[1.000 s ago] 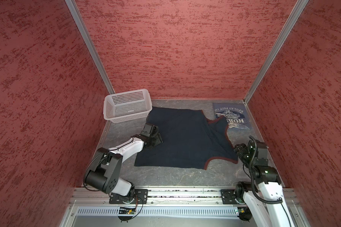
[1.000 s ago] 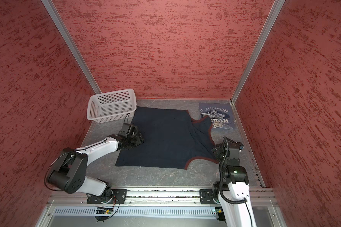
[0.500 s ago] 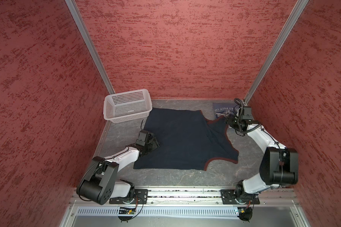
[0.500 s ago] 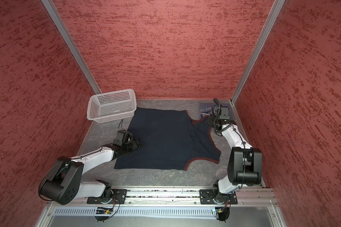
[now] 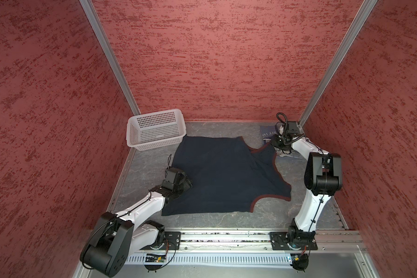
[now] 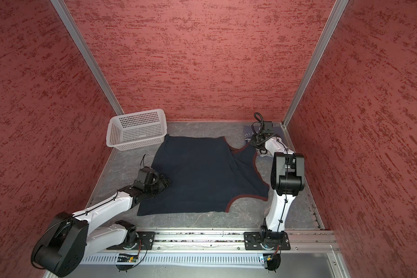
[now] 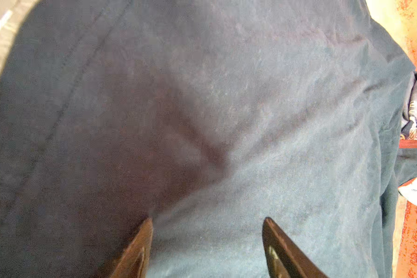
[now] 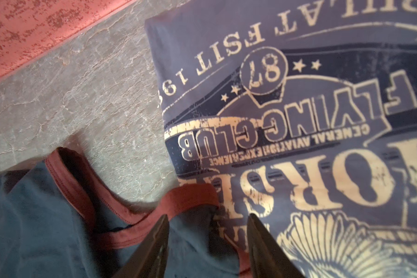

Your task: Fold and stack the tank tops

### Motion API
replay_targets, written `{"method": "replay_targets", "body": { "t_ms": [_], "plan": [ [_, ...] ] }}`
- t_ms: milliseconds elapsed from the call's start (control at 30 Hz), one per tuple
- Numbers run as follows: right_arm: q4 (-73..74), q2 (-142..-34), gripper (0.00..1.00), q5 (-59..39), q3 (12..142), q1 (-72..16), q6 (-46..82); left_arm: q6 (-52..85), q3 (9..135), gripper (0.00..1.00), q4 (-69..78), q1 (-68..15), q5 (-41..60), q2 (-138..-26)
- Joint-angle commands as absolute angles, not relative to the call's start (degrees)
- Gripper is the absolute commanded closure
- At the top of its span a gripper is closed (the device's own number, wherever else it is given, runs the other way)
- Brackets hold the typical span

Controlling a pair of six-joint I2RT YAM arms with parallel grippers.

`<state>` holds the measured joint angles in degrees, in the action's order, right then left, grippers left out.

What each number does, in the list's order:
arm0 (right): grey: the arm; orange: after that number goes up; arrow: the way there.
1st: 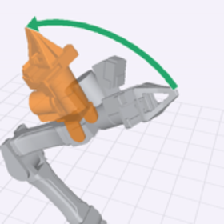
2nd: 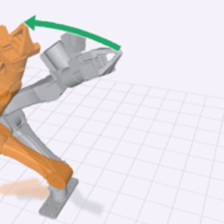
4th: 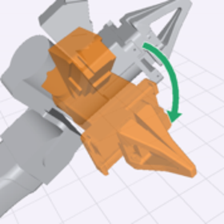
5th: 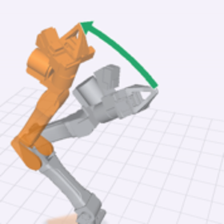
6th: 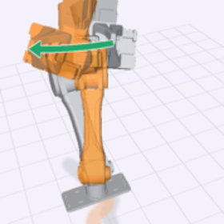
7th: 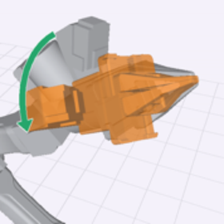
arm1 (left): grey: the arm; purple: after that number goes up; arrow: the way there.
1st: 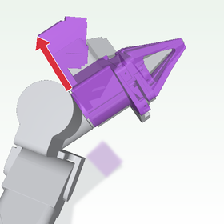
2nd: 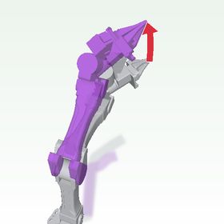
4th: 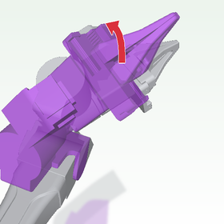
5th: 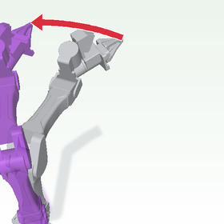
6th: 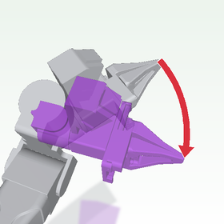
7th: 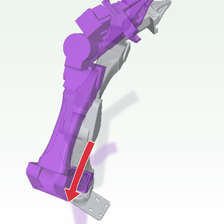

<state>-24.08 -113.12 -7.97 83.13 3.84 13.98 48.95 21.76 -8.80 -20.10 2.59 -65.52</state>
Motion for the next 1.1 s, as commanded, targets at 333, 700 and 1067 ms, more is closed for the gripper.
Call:
{"method": "replay_targets", "body": {
  "t_ms": [333,700,1067],
  "plan": [
    [-29.7,-117.6,0.54,8.0,86.8,-2.1,10.1,52.4,19.2,0.27,-19.4,-20.4,-1.0,-66.5],
    [-29.1,-113.7,0.93,17.2,87.2,-1.8,11.1,54.7,17.4,0.29,-20.4,-20.5,-2.0,-65.3],
    [-30.2,-110.7,0.90,6.7,85.1,5.0,17.5,59.9,14.2,0.30,-24.4,-24.7,-4.1,-59.3]
  ]
}}
